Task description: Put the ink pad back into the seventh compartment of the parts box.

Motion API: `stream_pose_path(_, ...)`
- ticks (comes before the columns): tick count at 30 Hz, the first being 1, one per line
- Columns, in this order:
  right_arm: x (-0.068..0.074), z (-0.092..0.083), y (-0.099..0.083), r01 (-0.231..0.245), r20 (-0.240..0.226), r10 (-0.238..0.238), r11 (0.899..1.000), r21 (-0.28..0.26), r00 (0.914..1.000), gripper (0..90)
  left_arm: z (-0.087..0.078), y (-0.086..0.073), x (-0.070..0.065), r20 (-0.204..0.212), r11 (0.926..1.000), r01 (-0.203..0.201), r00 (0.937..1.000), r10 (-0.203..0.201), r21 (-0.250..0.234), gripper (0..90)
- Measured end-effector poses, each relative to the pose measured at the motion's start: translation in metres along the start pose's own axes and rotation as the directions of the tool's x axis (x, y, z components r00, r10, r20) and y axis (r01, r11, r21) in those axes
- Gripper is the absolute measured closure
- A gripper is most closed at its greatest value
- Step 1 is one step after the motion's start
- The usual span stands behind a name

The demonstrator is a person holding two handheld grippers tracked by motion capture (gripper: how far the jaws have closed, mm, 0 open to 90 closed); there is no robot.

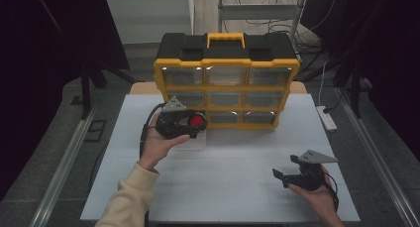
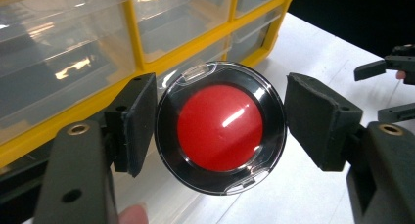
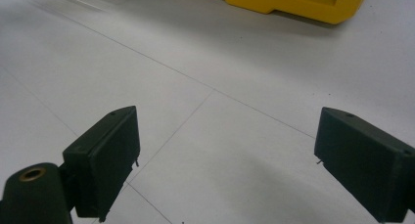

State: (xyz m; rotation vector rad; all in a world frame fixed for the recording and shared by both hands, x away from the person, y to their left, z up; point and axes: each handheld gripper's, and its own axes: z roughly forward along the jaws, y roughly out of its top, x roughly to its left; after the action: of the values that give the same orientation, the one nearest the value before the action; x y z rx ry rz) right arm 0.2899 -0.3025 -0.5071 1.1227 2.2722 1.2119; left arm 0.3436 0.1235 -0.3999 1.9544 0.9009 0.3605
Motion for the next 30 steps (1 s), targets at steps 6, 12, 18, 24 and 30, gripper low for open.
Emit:
stream_pose_path(6,0.0,0.0,0.0,0.002,0.001,-0.002,1.0,-0.001,1.0,9.8,0.0,-0.002,0.01,-0.019,0.9998,0.02,0.9996,-0.02,0.001,30.8)
stream_pose_path(12,0.0,0.0,0.0,0.002,0.001,-0.002,1.0,0.0,1.0,9.8,0.002,-0.005,0.018,-0.044,0.9993,0.038,0.9983,-0.038,0.008,30.8)
stream_pose_path(18,0.0,0.0,0.0,0.002,0.002,-0.002,1.0,0.001,1.0,9.9,0.005,-0.009,0.027,-0.064,0.9983,0.056,0.9965,-0.054,0.017,30.8)
stream_pose_path(24,0.0,0.0,0.0,0.002,0.002,-0.002,1.0,0.002,1.0,9.8,0.009,-0.013,0.034,-0.093,0.9969,0.073,0.9932,-0.07,0.029,30.8)
stream_pose_path(30,0.0,0.0,0.0,0.002,0.002,-0.002,1.0,0.003,1.0,9.8,0.013,-0.017,0.041,-0.115,0.9954,0.088,0.9899,-0.083,0.038,30.8)
